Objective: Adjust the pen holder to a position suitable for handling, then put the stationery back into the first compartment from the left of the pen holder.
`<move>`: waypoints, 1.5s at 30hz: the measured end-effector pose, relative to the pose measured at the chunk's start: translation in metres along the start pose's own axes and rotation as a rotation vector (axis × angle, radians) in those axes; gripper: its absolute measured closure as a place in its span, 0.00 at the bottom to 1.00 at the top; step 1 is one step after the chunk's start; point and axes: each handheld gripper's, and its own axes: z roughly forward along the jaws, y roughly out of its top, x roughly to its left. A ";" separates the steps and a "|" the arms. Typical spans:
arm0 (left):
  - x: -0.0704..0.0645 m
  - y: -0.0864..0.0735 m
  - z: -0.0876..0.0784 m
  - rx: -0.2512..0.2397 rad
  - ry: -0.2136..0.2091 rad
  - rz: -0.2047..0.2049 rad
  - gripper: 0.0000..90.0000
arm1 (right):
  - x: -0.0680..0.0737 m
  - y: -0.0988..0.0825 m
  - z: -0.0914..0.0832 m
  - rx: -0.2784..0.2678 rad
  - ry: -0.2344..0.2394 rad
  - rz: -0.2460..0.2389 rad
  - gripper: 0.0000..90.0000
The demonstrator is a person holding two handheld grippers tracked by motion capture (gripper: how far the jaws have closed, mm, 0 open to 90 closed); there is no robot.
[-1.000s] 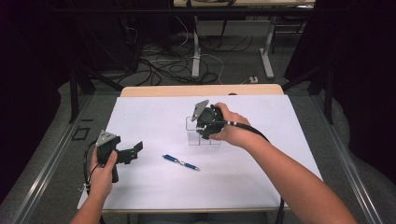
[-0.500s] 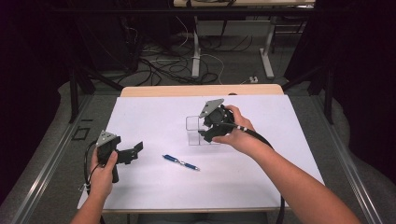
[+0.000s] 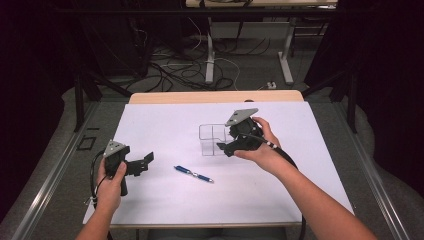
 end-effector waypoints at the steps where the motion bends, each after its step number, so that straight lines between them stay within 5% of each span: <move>1: 0.000 0.000 0.000 0.000 0.000 0.001 0.00 | 0.000 0.000 0.000 0.000 0.000 0.000 0.22; 8: -0.001 0.000 0.001 0.008 -0.005 0.006 0.00 | -0.001 -0.017 -0.004 -0.036 0.011 0.104 0.16; 14: -0.002 0.000 0.001 0.009 -0.010 0.007 0.00 | -0.003 -0.038 -0.008 -0.073 0.024 0.244 0.08; 21: -0.003 0.000 0.001 0.007 -0.014 0.008 0.00 | 0.002 -0.052 -0.003 -0.078 0.041 0.303 0.00; 29: -0.004 0.000 0.002 0.010 -0.020 0.020 0.00 | 0.013 -0.060 0.011 -0.050 0.079 0.295 0.00; 45: -0.006 0.000 0.002 0.005 -0.036 0.027 0.00 | 0.039 -0.064 0.033 0.047 0.102 0.127 0.05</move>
